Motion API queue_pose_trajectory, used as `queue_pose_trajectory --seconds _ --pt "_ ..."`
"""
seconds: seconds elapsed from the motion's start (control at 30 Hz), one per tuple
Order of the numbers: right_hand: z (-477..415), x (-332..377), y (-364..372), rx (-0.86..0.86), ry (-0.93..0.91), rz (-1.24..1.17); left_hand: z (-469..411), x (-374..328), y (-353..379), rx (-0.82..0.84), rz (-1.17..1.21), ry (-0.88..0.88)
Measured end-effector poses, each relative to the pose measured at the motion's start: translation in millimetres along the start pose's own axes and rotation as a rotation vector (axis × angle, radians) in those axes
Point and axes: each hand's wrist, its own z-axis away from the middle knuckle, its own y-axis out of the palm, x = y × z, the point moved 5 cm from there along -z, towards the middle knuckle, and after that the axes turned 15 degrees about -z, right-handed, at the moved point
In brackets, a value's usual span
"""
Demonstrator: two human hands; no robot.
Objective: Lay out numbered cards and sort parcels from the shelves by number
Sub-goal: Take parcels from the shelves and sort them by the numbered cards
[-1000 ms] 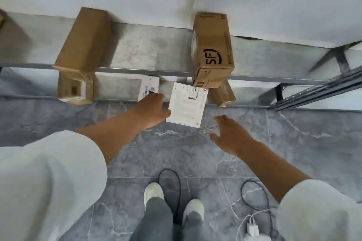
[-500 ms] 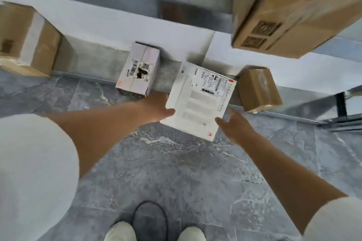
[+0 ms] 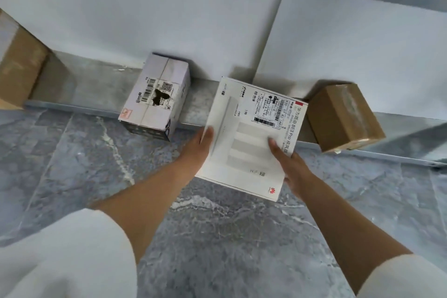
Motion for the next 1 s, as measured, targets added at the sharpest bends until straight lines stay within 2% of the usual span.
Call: queue_pose_trajectory --seconds 0.1,0.17,0.33,0.47,0.6,0.77,1.0 --pt "11.4 8.2 1.8 -0.015 -0.012 -0.055 5.9 2.7 -0.3 0.085 0.119 -0.102" --pt "28.4 16.0 5.5 -0.018 -0.035 -0.07 21.0 4.0 -9.9 0.045 0.123 -0.173" --pt "96.3 48.5 15.7 -0.056 -0.033 -0.03 85.7 -9.0 -36.1 0.0 0.161 -0.206" --pt "159.2 74.1 23.7 -0.063 0.012 0.013 151.7 -19.4 -59.4 0.029 0.311 -0.293" --pt "229.3 96.9 41.7 -0.056 0.031 0.078 210.9 -29.2 -94.0 0.062 0.358 -0.294" --pt "321.3 126.3 69.4 -0.091 0.0 0.124 301.0 -40.1 -145.1 0.001 0.408 -0.357" --pt "411.8 145.2 113.0 0.0 -0.018 0.137 404.4 -45.0 -206.8 -0.135 0.472 -0.406"
